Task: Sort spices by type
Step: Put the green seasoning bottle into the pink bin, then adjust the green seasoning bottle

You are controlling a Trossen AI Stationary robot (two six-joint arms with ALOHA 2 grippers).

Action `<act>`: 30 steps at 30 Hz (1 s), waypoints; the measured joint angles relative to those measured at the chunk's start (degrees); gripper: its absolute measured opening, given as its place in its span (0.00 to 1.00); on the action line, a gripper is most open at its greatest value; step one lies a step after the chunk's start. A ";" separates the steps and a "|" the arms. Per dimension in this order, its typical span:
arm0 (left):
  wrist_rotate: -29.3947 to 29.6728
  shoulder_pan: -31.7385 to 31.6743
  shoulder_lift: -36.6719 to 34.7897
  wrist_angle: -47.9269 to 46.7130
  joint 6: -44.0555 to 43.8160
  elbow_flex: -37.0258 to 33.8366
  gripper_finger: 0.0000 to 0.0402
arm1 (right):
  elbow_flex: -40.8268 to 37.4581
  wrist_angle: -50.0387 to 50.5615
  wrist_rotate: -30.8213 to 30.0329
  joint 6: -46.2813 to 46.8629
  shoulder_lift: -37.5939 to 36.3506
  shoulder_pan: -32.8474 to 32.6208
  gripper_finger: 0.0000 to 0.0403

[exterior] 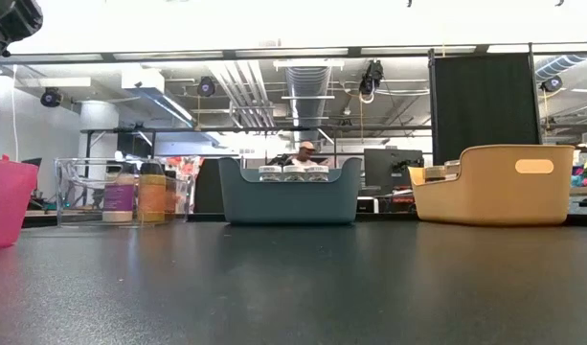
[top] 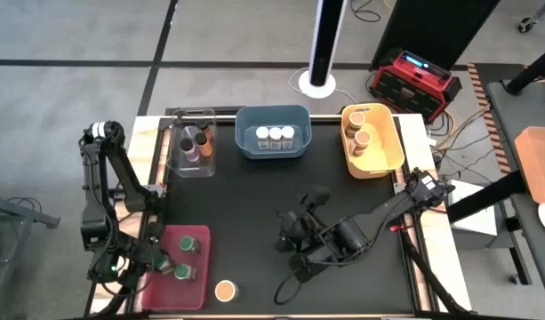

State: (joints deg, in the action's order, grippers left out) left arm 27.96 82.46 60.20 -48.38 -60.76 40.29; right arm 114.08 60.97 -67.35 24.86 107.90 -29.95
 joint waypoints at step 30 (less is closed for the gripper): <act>9.30 -1.08 -2.38 1.75 2.59 0.07 0.52 | 0.00 -0.02 0.00 0.03 0.00 0.00 0.70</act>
State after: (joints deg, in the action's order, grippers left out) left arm 37.26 81.37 57.82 -46.64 -58.16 40.36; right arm 114.08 60.95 -67.35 24.88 107.90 -29.95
